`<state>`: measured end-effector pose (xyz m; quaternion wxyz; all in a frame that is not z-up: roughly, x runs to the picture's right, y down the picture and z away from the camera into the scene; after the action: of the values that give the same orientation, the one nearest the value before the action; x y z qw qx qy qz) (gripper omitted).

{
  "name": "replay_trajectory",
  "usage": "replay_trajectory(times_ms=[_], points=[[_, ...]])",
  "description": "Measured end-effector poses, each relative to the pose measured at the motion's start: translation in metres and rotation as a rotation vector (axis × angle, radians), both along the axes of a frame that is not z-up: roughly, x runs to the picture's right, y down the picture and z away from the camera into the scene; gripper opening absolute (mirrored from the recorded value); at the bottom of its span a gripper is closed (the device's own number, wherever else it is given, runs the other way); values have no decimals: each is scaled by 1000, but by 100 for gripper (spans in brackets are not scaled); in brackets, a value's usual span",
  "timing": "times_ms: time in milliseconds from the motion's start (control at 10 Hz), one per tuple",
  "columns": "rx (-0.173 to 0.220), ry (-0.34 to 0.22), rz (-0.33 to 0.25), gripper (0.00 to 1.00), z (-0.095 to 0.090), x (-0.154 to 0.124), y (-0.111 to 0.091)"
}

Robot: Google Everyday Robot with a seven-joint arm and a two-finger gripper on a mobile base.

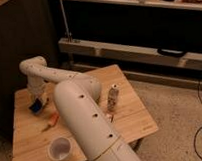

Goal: Wipe the white sponge on the table

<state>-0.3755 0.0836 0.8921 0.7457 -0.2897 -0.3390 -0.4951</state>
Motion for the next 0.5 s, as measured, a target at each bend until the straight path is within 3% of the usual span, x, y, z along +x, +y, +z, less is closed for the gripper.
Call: replay_trajectory(times_ms=[300, 500], points=[[4, 48, 39, 50, 1, 38, 0], [9, 55, 53, 50, -12, 66, 5]])
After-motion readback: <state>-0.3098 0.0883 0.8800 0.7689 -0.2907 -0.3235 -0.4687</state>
